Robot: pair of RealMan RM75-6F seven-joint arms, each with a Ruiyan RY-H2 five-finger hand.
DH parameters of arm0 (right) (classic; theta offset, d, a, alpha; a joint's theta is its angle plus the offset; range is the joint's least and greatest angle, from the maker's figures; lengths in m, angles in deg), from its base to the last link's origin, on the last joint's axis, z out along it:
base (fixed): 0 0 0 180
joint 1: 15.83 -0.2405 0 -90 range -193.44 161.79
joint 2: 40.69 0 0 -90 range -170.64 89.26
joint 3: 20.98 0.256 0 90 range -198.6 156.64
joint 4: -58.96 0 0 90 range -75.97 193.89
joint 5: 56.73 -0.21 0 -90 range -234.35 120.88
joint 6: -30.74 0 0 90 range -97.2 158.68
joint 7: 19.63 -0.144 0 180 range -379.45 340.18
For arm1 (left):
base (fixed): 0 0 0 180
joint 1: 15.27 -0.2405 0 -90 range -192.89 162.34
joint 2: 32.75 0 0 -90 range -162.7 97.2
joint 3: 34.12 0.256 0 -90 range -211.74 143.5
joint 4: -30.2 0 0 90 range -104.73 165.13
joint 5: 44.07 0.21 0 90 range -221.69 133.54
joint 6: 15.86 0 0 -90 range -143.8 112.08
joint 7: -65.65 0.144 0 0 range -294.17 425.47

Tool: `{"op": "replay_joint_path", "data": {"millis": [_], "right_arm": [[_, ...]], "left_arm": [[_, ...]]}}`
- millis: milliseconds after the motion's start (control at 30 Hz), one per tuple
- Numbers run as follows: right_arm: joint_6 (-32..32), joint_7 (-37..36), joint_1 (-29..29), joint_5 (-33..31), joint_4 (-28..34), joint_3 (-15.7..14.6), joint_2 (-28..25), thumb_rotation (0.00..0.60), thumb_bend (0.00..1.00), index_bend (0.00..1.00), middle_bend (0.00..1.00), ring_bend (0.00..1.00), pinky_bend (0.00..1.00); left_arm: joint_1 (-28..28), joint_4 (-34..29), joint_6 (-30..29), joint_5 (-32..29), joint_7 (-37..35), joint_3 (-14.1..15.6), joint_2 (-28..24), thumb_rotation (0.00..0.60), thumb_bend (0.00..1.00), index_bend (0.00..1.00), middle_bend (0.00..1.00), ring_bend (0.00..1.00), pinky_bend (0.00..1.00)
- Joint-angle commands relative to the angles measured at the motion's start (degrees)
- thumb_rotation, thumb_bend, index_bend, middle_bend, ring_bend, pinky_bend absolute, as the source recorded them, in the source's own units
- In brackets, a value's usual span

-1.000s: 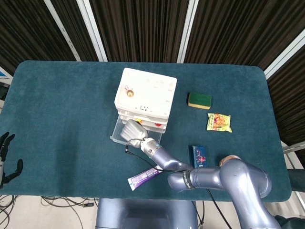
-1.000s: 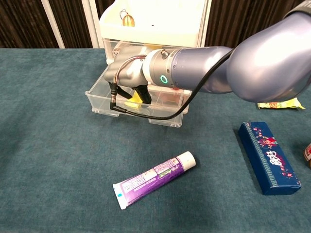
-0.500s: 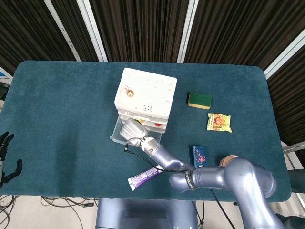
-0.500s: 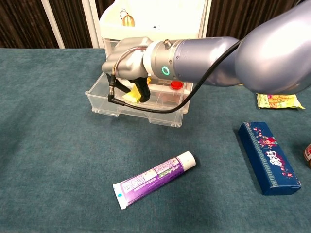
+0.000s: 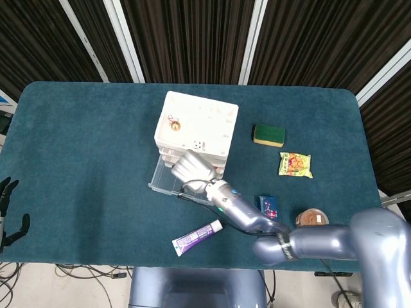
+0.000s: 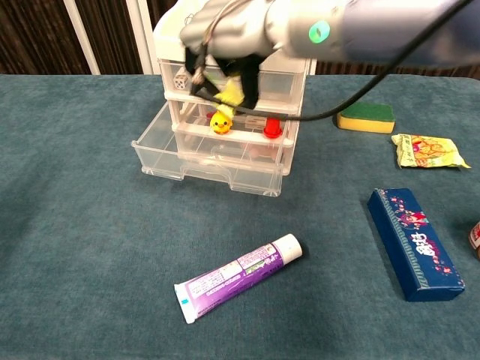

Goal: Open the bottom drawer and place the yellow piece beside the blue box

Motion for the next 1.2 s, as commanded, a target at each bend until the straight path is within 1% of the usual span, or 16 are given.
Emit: {"op": "replay_joint_path", "data": {"millis": [33,200,333,467,633,867,1067,1200], "right_arm": [[-2.96,-2.96,4.20,3.81,6.52,-1.46,-6.58,0.600,0.27,0.63,1.00,1.00,1.00],[-3.94,-4.80,7.84,7.78,11.40,-4.11,-12.06,0.600,0.27,0.63,1.00,1.00,1.00],[-4.05,-5.47,10.05,9.49,12.08,-6.19,-13.88,0.600,0.27,0.63,1.00,1.00,1.00],[-3.52,-6.63,12.31,10.14,10.50,-7.98,-13.76,0.600,0.27,0.63,1.00,1.00,1.00],[-2.15,-7.65,14.60,9.15,5.84,-9.80,-11.33,0.600,0.27,0.63,1.00,1.00,1.00],[1.27,-8.66,16.29,6.17,-2.68,-10.84,-6.21,0.600,0.27,0.63,1.00,1.00,1.00],[2.85,-8.94,17.01,3.86,-10.67,-10.10,-1.50,0.600,0.27,0.64,1.00,1.00,1.00],[4.77,-9.04,16.97,2.14,-14.56,-9.57,0.38,0.600,0.27,0.64,1.00,1.00,1.00]], "left_arm": [[-0.04,-0.04,-0.11,-0.02,0.18,-0.01,0.06,0.600,0.48,0.07,0.00,0.00,0.17],[-0.08,-0.14,-0.13,-0.21,0.30,-0.06,0.09,0.600,0.48,0.07,0.00,0.00,0.17],[-0.08,-0.14,-0.16,-0.13,0.42,-0.03,0.15,0.600,0.48,0.07,0.00,0.00,0.18],[-0.11,-0.14,-0.22,-0.16,0.37,-0.07,0.14,0.600,0.48,0.07,0.00,0.00,0.18],[-0.04,-0.16,-0.03,-0.17,0.33,-0.04,0.12,0.600,0.48,0.07,0.00,0.00,0.18],[0.00,-0.15,0.09,-0.18,0.28,-0.01,0.09,0.600,0.48,0.07,0.00,0.00,0.19],[0.03,-0.11,0.18,-0.02,0.34,0.09,0.09,0.600,0.48,0.07,0.00,0.00,0.19],[0.04,-0.08,0.26,-0.20,0.16,0.03,0.05,0.600,0.48,0.07,0.00,0.00,0.20]]}}
